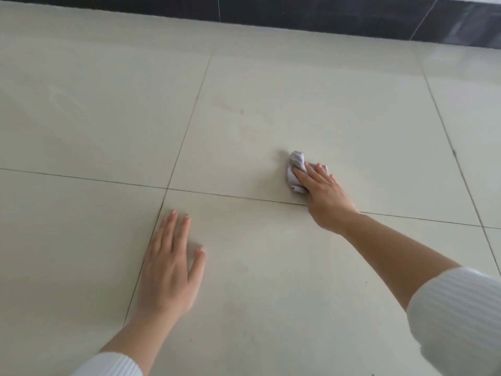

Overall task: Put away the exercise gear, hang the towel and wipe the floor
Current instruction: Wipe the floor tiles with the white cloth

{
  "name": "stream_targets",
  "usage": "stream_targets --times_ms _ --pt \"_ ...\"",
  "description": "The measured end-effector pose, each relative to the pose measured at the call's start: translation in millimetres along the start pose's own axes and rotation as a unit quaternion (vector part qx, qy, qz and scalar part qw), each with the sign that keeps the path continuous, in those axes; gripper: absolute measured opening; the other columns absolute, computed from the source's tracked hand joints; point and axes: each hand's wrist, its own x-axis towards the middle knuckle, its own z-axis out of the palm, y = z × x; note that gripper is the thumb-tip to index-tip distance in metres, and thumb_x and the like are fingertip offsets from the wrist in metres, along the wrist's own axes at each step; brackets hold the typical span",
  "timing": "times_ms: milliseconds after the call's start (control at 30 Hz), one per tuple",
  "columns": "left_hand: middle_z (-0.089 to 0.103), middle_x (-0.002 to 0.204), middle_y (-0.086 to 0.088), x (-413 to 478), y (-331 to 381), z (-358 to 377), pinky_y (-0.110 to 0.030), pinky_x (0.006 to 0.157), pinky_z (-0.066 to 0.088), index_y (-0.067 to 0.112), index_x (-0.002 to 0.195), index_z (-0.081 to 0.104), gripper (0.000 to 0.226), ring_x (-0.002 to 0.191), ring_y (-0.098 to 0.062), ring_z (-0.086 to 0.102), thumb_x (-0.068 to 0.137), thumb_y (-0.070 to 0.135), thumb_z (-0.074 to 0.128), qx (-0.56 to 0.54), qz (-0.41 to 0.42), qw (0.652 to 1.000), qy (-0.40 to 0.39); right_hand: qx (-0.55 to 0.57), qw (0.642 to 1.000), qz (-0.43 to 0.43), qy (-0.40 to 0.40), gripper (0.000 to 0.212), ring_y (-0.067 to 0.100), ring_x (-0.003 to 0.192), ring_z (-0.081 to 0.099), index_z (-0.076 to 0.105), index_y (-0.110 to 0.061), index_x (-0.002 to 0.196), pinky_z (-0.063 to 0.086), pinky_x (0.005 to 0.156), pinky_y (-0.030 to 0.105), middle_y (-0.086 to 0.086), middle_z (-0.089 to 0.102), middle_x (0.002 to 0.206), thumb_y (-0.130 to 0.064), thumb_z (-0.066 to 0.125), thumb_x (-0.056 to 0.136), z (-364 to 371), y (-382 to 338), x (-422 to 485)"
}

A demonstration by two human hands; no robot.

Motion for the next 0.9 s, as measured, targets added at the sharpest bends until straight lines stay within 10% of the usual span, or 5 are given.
stream_targets --times_ms 400,667,900 --pt "0.025 0.157 -0.012 1.8 4.9 -4.7 -0.038 0.113 0.018 0.010 0.147 0.032 0.067 0.144 -0.028 0.022 0.090 0.044 0.028 0.022 -0.020 0.998 -0.047 0.075 0.995 -0.032 -0.054 0.073 0.015 0.148 0.014 0.035 -0.036 0.146 0.002 0.116 0.025 -0.015 0.028 0.155 0.007 0.040 0.087 35.0 -106.4 -118.0" --pt "0.029 0.154 -0.017 4.5 5.2 -6.5 -0.043 0.112 0.023 0.006 0.145 0.035 0.069 0.142 -0.032 0.024 0.088 0.044 0.028 0.018 -0.008 0.999 -0.048 -0.084 0.960 -0.205 -0.173 0.064 0.016 0.135 0.043 0.051 -0.035 0.133 0.043 0.105 0.033 -0.012 0.047 0.145 -0.014 0.032 0.076 28.5 -121.5 -195.9" --pt "0.013 0.160 -0.013 6.2 5.6 -3.1 -0.041 0.117 0.014 0.012 0.151 0.023 0.075 0.147 -0.026 0.009 0.087 0.050 0.013 0.019 -0.002 0.998 -0.056 -0.091 0.987 -0.030 -0.131 0.089 0.010 0.148 -0.007 -0.011 -0.035 0.151 0.008 0.121 0.033 -0.015 -0.011 0.159 0.005 0.030 0.083 -7.2 -51.4 -145.1"
